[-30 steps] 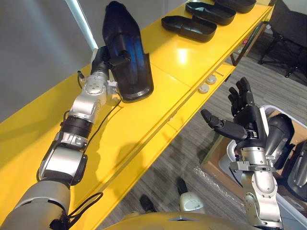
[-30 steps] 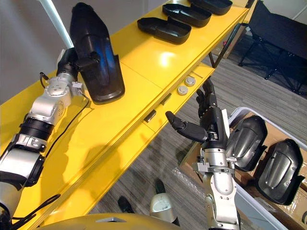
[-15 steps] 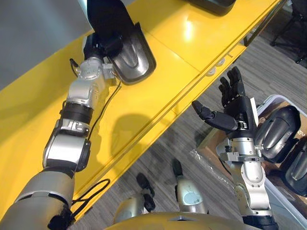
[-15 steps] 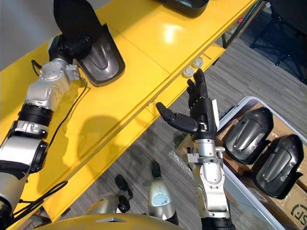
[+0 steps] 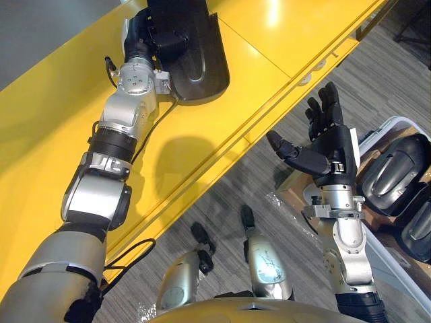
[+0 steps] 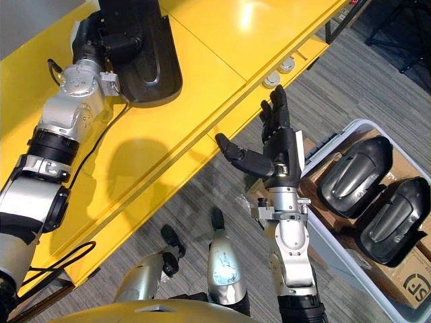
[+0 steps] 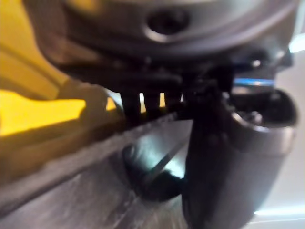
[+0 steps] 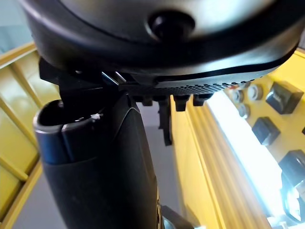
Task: Walk over and take three plastic housings, then place them on the shelf
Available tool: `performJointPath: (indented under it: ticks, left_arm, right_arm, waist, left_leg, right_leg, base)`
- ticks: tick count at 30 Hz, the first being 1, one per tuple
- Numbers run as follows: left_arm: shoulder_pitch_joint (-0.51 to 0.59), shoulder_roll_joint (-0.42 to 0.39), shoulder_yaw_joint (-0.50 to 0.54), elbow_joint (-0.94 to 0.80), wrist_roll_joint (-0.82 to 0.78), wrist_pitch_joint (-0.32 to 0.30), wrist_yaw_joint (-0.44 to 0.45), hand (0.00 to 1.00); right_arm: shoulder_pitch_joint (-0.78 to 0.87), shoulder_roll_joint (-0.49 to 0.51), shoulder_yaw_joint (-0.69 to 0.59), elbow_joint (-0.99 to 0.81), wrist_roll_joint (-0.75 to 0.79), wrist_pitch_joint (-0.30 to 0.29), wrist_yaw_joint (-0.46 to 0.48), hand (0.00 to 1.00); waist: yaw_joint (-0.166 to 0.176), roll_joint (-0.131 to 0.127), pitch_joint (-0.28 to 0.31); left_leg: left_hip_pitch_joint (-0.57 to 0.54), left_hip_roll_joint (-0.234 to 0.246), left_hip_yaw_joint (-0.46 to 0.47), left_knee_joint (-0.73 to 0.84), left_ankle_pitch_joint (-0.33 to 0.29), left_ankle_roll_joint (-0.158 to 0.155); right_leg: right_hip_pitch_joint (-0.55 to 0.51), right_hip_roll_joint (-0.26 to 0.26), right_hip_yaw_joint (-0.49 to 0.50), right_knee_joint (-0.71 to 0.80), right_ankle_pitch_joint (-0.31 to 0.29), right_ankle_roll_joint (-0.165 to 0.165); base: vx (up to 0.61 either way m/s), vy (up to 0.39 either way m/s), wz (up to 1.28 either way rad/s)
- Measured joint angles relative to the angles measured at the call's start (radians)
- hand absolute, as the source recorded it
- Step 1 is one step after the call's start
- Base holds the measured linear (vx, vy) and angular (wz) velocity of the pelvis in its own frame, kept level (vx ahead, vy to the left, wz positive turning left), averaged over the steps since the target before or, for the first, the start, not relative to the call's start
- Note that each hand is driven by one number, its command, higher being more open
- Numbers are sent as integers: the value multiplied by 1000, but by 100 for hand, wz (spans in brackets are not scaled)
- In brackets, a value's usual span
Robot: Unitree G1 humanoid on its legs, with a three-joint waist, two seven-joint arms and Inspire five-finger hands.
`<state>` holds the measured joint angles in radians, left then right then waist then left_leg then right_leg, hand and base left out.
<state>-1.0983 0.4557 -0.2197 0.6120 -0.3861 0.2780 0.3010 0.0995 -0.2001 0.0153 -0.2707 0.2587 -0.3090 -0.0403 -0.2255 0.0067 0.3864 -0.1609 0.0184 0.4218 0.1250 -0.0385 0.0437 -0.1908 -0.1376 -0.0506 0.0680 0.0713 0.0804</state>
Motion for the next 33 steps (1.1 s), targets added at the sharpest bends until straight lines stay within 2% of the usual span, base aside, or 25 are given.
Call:
performJointPath:
  ticks: [4,16,22,27,31,33]
  left_arm:
    - [2,0,-11,0,33,1,3,100]
    - [3,-11,-18,30,86,1,116,100]
    - [3,-29,-37,39,121,-36,187,100]
    - [9,-42,-50,13,118,-25,248,100]
    - [12,-38,-39,-68,125,5,269,100]
    - [34,-14,-37,-70,127,5,271,100]
  right_arm:
    - [2,0,5,0,1,0,-10,100]
    - [18,0,54,30,3,-2,-21,100]
    - [54,0,84,40,1,-2,-37,100]
    - [49,0,96,40,-19,-38,-37,100]
    - [10,-12,94,40,-19,-50,-53,100]
    - [-22,-42,95,40,-19,-50,-55,100]
  waist:
    - [0,0,0]
    - [-22,0,0]
    - [-25,2,-1]
    - [-20,3,-2]
    - [12,4,-3]
    - [25,17,-24]
  left_leg:
    - [2,1,0,1,0,0]
    - [16,7,5,0,0,0]
    - [19,10,7,-1,0,-1]
    - [29,9,-1,-6,1,0]
    - [49,9,-22,-19,11,-4]
    - [69,4,-42,-38,19,-7]
  right_leg:
    - [2,0,-1,0,0,0]
    - [13,5,1,-2,0,0]
    - [16,8,2,-6,1,0]
    - [37,9,-8,-17,4,4]
    - [64,9,-32,-25,4,3]
    - [97,9,-57,-48,4,3]
  base:
    - [0,0,0]
    - [0,0,0]
    - [0,0,0]
    - [8,1,4]
    - [0,-10,15]
    - [-4,-12,22]
